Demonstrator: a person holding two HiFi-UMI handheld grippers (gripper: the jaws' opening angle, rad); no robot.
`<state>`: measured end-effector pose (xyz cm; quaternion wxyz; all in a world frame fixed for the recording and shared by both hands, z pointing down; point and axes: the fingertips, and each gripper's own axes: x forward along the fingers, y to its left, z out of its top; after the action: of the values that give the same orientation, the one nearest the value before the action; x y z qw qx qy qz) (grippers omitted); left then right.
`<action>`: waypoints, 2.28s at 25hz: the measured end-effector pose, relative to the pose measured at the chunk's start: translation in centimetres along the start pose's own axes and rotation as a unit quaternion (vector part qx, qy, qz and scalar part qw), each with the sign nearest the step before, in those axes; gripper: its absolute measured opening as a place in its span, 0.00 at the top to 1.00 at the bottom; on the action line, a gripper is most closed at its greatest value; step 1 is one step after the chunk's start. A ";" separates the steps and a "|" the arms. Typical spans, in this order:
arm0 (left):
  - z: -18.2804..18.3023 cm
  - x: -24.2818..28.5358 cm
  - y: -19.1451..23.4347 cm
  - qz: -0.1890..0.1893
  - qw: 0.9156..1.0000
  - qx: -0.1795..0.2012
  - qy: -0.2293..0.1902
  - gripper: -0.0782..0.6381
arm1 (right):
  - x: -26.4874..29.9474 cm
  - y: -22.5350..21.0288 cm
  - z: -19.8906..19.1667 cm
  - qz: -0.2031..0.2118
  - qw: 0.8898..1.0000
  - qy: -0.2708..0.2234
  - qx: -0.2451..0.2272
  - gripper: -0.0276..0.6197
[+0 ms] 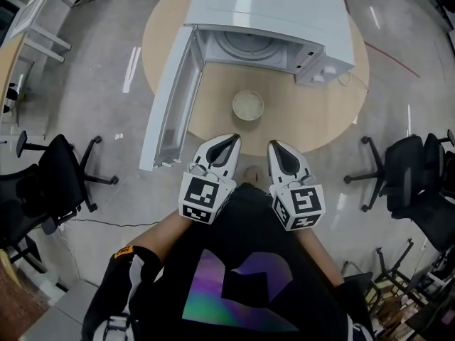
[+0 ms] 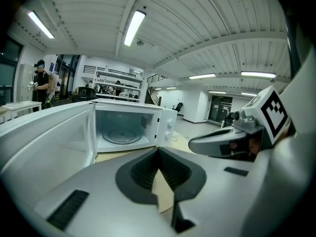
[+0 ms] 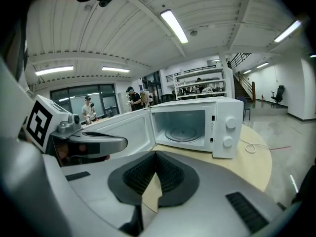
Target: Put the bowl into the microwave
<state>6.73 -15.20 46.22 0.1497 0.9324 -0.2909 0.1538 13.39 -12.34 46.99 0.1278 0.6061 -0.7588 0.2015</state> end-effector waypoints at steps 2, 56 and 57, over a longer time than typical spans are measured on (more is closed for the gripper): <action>0.1 0.3 -0.1 0.015 1.000 0.001 0.002 0.82 | 0.2 -0.6 0.1 0.013 1.000 -0.001 0.001 0.93; 2.1 5.5 10.6 0.061 0.997 -0.044 -0.017 0.82 | 10.5 -4.8 1.5 0.000 0.997 0.078 0.009 0.93; 2.1 5.6 10.7 0.064 0.997 -0.045 -0.016 0.82 | 10.7 -4.9 1.5 0.002 0.997 0.079 0.009 0.93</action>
<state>5.21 -27.16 48.42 0.1769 0.9065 -0.3588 0.1347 15.75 -23.19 51.06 0.1816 0.5882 -0.7452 0.2563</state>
